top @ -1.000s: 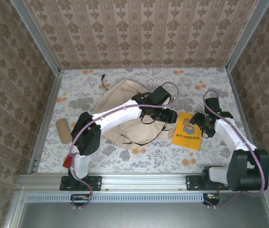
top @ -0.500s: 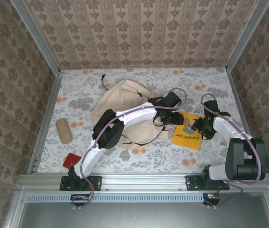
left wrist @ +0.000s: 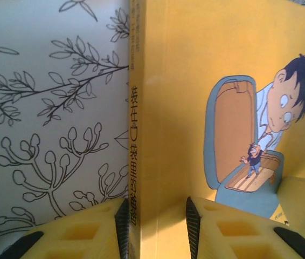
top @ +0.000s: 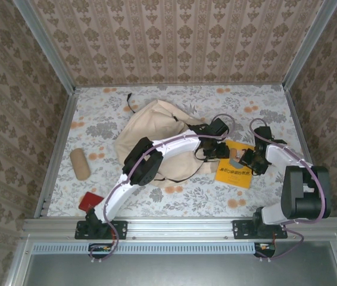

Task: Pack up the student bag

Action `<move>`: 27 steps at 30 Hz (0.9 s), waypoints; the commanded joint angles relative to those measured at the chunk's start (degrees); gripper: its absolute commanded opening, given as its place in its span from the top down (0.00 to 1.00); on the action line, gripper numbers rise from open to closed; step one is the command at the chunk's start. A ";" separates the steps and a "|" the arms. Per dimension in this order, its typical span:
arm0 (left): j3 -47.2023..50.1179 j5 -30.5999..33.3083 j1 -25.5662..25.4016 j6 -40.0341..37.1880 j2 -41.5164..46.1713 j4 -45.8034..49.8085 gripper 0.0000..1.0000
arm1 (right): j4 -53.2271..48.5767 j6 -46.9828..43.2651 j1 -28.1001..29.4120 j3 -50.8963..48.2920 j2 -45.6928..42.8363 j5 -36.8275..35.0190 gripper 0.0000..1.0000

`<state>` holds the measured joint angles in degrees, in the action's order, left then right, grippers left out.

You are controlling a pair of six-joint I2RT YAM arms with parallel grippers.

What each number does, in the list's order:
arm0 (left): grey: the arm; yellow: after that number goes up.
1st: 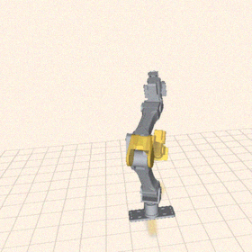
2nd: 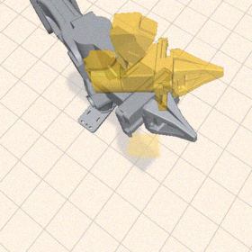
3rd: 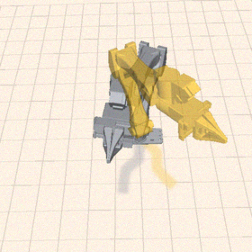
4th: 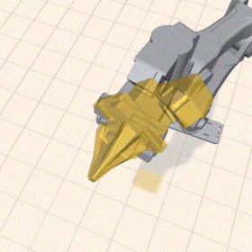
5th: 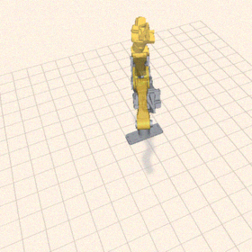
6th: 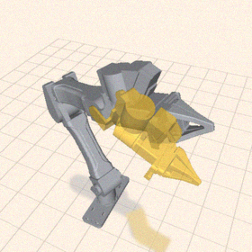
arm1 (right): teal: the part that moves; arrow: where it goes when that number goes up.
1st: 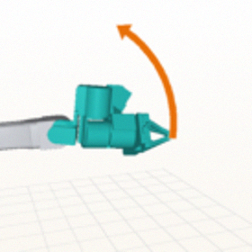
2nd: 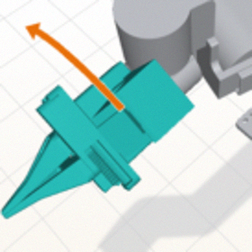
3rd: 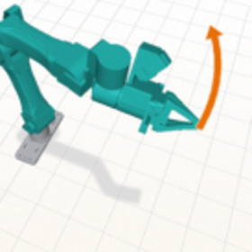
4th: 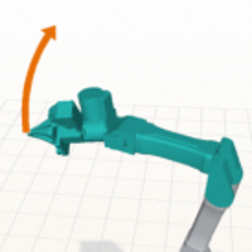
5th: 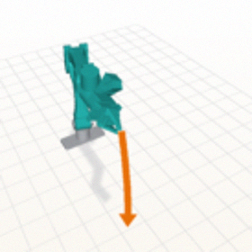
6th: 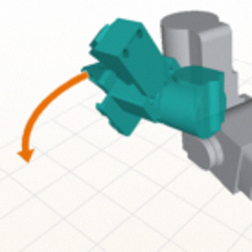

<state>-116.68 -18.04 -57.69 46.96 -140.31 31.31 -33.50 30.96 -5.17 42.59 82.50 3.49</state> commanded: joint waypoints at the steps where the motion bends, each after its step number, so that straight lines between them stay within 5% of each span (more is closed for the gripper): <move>1: -0.88 -2.95 -0.59 0.68 -1.76 1.82 0.68 | 0.03 -0.77 -0.02 0.16 0.56 4.75 0.54; 18: -0.38 -2.00 -0.71 0.14 -2.78 3.44 0.78 | -7.77 -0.53 5.27 6.62 -5.58 2.60 0.63; 27: -0.31 -1.30 -0.34 -0.67 -1.56 3.86 0.78 | -9.99 0.33 6.53 8.31 -6.20 -1.25 0.77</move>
<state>-116.77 -18.63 -57.28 46.92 -140.31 32.10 -43.64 30.39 -0.03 49.12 77.45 -0.32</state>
